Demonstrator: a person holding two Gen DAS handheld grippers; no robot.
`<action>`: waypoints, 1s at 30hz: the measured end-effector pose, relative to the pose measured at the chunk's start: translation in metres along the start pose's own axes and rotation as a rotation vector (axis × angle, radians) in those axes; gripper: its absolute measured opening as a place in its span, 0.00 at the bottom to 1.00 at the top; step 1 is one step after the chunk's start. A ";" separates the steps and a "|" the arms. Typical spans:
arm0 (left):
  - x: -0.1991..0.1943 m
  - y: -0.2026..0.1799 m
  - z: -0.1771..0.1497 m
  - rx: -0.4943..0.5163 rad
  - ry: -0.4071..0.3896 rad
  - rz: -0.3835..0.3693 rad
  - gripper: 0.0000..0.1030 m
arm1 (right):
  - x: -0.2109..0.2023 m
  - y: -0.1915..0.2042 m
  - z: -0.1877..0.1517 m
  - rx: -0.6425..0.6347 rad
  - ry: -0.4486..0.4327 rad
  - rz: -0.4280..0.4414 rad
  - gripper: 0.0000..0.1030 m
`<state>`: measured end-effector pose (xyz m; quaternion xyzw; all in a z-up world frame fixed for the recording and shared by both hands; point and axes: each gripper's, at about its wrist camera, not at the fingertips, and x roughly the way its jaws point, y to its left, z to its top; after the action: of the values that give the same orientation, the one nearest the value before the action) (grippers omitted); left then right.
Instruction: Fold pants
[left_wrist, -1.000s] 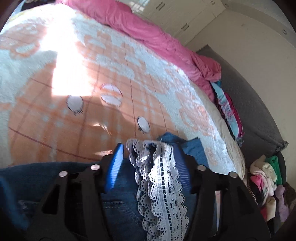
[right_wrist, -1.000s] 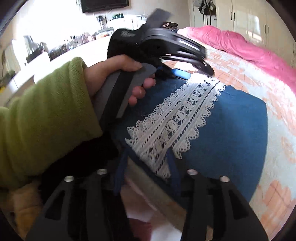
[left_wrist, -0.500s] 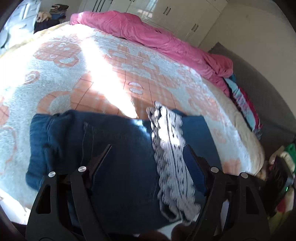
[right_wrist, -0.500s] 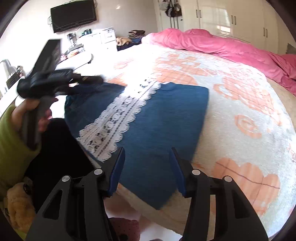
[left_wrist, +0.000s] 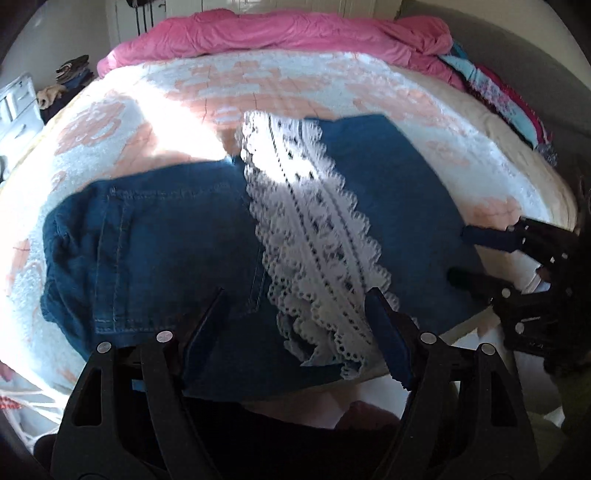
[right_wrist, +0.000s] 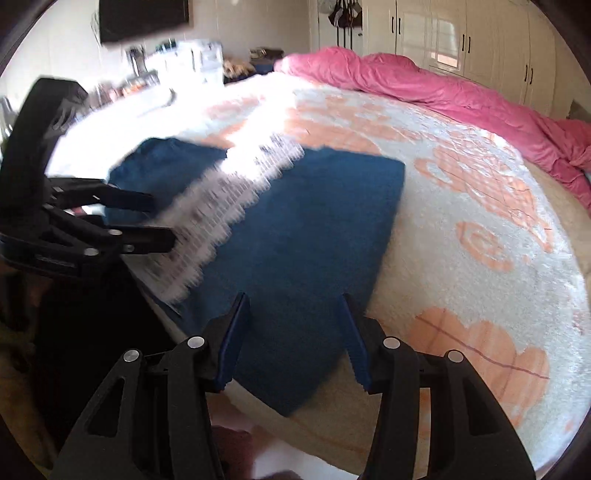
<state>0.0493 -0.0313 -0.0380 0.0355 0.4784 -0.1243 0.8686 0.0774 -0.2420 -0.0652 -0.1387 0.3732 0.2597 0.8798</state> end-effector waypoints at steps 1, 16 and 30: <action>0.005 0.001 -0.004 0.006 0.022 0.004 0.67 | 0.003 0.001 -0.003 -0.021 0.007 -0.017 0.47; -0.012 0.004 -0.013 0.006 -0.027 -0.004 0.67 | -0.011 -0.020 -0.006 0.083 -0.043 0.044 0.52; -0.012 0.009 -0.012 -0.015 -0.028 0.033 0.74 | 0.052 -0.001 0.121 -0.033 -0.023 0.135 0.52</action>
<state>0.0354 -0.0185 -0.0352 0.0354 0.4666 -0.1070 0.8772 0.1792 -0.1715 -0.0198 -0.1247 0.3673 0.3261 0.8621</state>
